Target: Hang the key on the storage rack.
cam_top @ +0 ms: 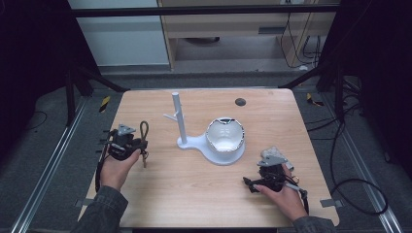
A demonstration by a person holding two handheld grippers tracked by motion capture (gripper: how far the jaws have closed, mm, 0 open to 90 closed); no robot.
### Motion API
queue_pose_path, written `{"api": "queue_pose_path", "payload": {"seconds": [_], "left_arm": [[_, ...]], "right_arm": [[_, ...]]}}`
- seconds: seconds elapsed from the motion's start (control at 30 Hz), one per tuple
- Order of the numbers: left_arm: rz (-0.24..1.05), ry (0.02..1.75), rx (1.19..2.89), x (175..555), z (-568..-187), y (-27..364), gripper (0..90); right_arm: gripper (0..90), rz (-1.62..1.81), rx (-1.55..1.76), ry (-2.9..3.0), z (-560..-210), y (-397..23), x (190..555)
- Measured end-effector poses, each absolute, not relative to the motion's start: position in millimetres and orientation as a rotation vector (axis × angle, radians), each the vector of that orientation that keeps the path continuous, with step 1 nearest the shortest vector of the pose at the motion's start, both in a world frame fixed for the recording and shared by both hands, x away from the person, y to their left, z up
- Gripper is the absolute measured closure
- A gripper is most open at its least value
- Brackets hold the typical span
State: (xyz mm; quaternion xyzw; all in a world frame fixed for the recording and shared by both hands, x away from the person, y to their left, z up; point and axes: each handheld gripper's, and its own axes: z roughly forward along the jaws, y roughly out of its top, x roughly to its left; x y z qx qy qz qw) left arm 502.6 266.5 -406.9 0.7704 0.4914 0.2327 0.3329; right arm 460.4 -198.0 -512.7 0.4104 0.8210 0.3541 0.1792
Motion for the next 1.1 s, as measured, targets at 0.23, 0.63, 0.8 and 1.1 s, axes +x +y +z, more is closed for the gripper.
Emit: {"api": "queue_pose_path", "payload": {"seconds": [0.23, 0.63, 0.8, 1.1], "left_arm": [[0.597, 1.237, 1.965, 492, -399, 264, 65.9], [0.619, 1.162, 1.942, 470, -396, 251, 65.9], [0.628, 1.134, 1.929, 463, -395, 246, 65.9], [0.631, 1.098, 1.900, 458, -391, 236, 65.9]], "right_arm": [[3.3, 1.001, 1.161, 2.321, -513, -198, 460], [3.3, 1.001, 1.160, 2.321, -513, -198, 460], [3.4, 1.001, 1.160, 2.321, -513, -198, 460], [3.4, 1.000, 1.161, 2.322, -513, -198, 460]]}}
